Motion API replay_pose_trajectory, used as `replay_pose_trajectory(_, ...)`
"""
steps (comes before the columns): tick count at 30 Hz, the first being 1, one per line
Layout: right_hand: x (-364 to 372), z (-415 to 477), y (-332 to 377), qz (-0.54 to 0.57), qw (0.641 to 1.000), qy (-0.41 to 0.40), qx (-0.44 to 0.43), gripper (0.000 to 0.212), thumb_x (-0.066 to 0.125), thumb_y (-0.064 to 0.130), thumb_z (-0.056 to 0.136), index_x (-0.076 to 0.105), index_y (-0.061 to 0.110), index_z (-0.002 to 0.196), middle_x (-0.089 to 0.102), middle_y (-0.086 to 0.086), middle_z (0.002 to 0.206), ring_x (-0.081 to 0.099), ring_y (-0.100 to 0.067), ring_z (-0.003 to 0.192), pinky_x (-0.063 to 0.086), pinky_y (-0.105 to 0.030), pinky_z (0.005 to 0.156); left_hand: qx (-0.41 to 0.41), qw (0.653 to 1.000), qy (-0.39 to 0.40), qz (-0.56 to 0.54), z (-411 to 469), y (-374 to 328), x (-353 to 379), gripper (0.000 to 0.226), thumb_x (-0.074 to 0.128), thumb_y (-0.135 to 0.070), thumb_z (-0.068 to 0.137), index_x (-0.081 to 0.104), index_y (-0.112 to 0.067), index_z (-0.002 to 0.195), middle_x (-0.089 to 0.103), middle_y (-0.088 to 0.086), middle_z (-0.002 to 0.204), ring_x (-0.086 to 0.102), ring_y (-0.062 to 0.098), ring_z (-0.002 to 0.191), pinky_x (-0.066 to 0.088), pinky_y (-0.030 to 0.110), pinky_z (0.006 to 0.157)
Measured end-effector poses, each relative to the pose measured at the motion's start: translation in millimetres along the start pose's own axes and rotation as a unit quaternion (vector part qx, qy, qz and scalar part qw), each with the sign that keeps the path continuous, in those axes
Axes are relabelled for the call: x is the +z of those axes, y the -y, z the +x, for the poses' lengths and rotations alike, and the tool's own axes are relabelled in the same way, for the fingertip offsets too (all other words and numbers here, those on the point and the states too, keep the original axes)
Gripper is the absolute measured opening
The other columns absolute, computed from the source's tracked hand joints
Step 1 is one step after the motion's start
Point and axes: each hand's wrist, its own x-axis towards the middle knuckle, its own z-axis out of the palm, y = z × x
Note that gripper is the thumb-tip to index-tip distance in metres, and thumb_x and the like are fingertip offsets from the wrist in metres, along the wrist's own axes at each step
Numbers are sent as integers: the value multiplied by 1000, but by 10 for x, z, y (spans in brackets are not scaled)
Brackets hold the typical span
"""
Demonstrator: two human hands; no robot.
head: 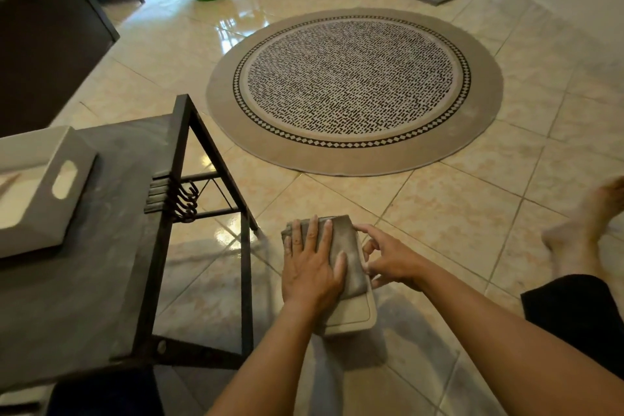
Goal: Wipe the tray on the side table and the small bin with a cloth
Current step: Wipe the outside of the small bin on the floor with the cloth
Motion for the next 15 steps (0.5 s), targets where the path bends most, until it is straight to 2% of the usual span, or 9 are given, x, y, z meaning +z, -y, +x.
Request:
replay_pose_trajectory(3,16,-6,4,2,1000,-1,-1,81,66,-10,84,37,37,144,52,-11,107,67,-24,85,65,-40,67,-24,1000,-13,-6,-158,-78,30,71,7,-62,95,-18,-29,153,-28,3,162,-34,25,144,-9,49,121)
replay_pose_trajectory(6,11,1,12,0,1000,4,-6,81,70,-7,82,38,37,142,53,-9,111,65,-27,97,65,-42,68,9,1000,-2,1,-232,-247,93,71,5,-66,94,-11,-34,155,-26,0,162,-32,22,146,-14,52,118)
replay_pose_trajectory(8,17,9,2,5,1000,1,-9,78,69,-7,83,40,38,140,53,-12,111,66,-29,99,65,-45,68,18,1000,1,9,-155,-250,52,70,5,-67,94,-11,-37,155,-25,-2,162,-32,20,145,-15,52,118)
replay_pose_trajectory(10,23,12,-18,9,1000,-6,-4,79,67,-9,84,39,36,143,54,-14,110,68,-29,93,65,-45,68,0,1000,9,4,-102,-174,-10,68,9,-63,95,-16,-37,154,-27,-2,162,-32,20,145,-12,52,119)
replay_pose_trajectory(12,22,13,-36,11,1000,-14,-2,80,68,-8,85,38,34,146,53,-13,107,69,-24,83,65,-39,65,-30,999,10,-9,-139,-122,-25,70,11,-61,95,-21,-35,152,-32,-1,160,-35,21,144,-9,51,120)
replay_pose_trajectory(15,10,30,-50,19,1000,-7,-3,83,68,-10,83,38,34,146,53,-13,107,68,-22,81,63,-34,62,-37,999,18,-9,-294,-227,39,70,7,-61,93,-25,-36,150,-36,0,158,-38,22,142,-13,50,119)
